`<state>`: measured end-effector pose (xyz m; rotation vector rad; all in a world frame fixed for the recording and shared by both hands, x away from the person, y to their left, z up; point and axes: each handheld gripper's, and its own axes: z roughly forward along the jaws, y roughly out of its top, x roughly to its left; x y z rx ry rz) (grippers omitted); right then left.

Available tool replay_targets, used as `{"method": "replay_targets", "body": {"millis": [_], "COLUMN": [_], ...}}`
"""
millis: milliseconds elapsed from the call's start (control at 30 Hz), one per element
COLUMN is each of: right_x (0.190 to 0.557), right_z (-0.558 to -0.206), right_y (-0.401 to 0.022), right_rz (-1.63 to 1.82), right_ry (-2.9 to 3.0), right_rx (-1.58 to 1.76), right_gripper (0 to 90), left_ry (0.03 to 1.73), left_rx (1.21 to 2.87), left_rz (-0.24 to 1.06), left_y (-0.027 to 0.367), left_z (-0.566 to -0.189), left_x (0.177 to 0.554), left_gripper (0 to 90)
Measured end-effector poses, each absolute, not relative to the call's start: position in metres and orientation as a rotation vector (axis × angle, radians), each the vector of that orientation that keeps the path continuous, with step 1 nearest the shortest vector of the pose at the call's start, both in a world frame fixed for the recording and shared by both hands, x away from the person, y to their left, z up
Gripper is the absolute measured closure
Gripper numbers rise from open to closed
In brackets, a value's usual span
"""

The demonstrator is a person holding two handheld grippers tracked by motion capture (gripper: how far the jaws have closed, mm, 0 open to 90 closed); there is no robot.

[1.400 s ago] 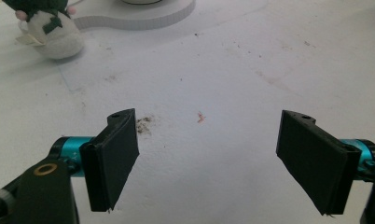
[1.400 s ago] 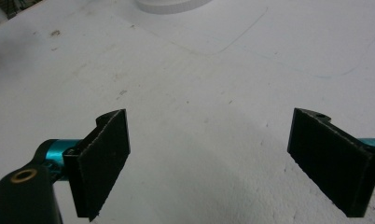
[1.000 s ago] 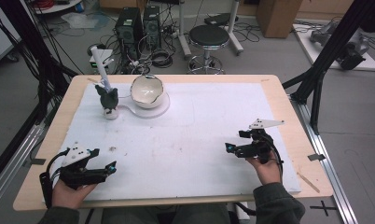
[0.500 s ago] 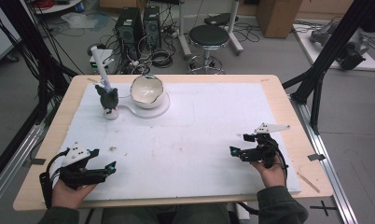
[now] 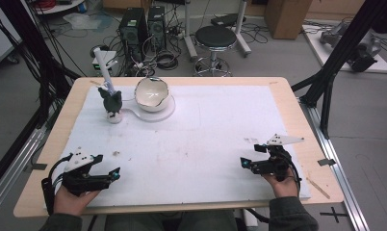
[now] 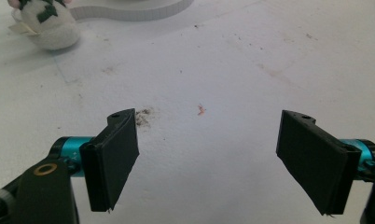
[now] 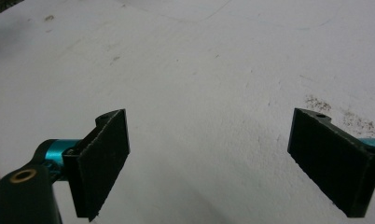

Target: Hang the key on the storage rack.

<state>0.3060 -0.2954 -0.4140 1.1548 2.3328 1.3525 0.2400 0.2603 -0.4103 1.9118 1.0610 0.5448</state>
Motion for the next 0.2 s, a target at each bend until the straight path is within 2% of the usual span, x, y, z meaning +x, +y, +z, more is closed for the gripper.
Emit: {"method": "replay_targets", "body": {"millis": [200], "right_x": [0.3019], "right_z": [-0.4152], "right_y": [-0.2950], "right_rz": [1.342], "right_ry": [2.333], "right_rx": [1.150], "right_gripper": [11.9], "left_ry": [1.054], "left_rx": [1.910], "left_rz": [0.547], "left_y": [0.2598], "left_z": [-0.4108], "left_x": [0.2397], "left_gripper": [21.0]}}
